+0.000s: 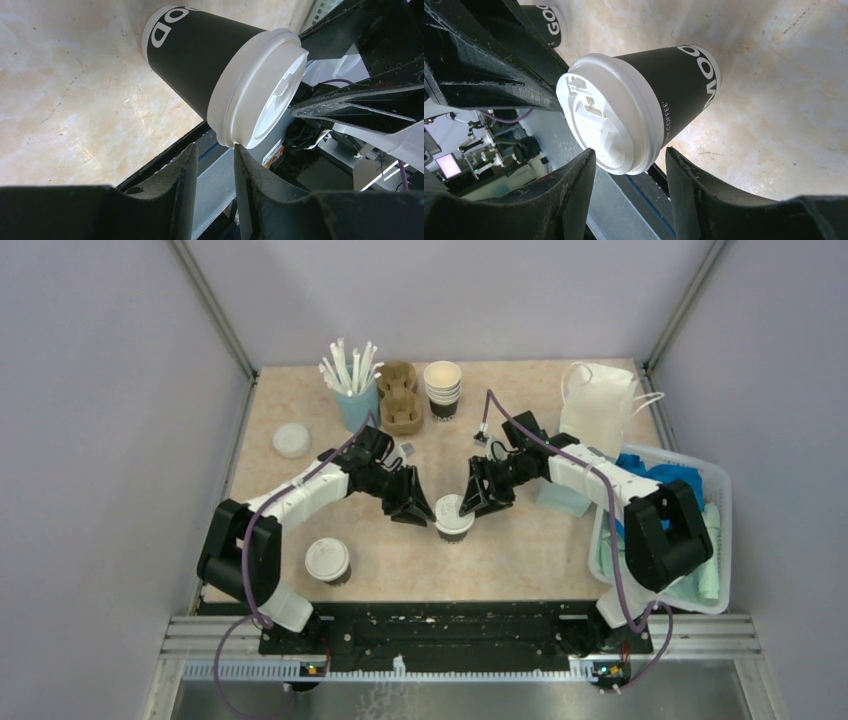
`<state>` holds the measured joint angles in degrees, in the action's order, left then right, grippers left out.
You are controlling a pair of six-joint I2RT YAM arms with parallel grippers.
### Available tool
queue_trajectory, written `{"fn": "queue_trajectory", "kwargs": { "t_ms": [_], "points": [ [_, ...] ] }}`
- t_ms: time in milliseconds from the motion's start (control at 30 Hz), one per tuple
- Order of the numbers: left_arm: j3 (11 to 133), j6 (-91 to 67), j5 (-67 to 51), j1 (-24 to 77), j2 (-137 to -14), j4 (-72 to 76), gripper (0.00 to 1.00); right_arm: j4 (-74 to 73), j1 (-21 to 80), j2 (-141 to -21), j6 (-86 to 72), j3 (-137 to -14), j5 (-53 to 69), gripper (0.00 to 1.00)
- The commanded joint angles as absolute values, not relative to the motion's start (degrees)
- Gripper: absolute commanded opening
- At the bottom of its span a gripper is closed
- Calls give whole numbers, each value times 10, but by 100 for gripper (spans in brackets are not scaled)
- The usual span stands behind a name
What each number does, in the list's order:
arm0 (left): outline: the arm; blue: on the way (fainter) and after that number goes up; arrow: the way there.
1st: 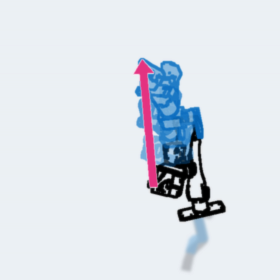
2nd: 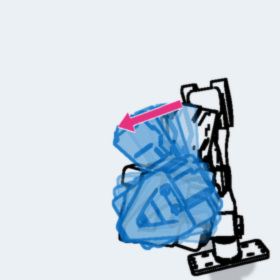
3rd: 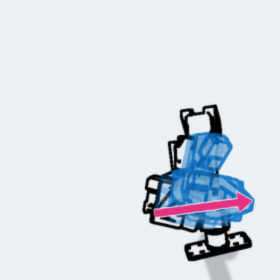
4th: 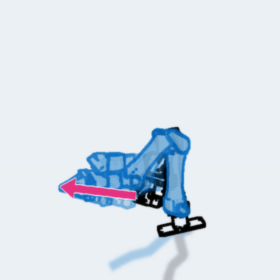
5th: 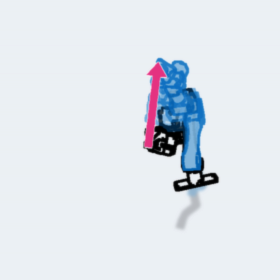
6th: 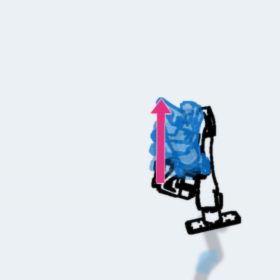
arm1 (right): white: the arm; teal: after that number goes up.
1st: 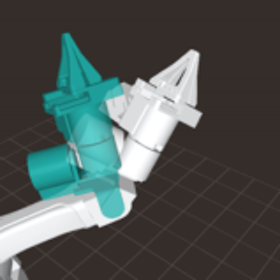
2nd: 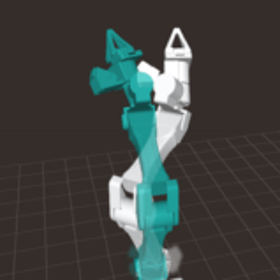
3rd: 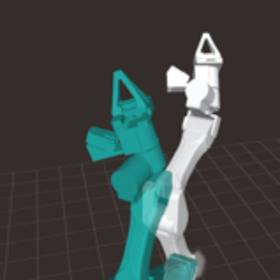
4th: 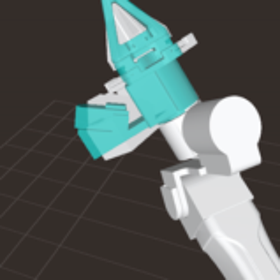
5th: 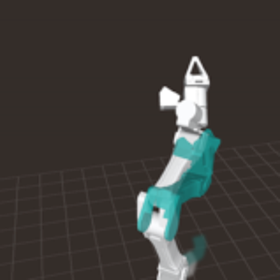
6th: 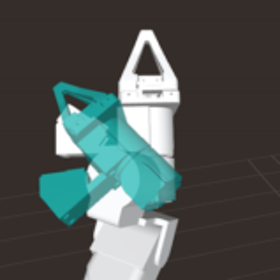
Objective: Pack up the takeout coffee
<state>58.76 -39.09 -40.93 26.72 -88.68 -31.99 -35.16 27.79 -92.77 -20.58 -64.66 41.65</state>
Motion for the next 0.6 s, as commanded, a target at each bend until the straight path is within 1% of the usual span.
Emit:
{"fn": "queue_trajectory", "kwargs": {
  "t_ms": [0, 167, 433, 567],
  "points": [
    [603, -388, -411, 271, -900, -300, 39, -336, 270, -942, -196, -678, 419, 53],
    [613, -373, -386, 275, -914, -327, 38, -322, 269, -960, -196, -671, 423, 51],
    [613, -329, -297, 288, -947, -411, 30, -274, 255, -971, -213, -616, 435, 49],
    [591, -329, -273, 291, -947, -411, 29, -265, 251, -973, -212, -598, 436, 49]
  ]
}}
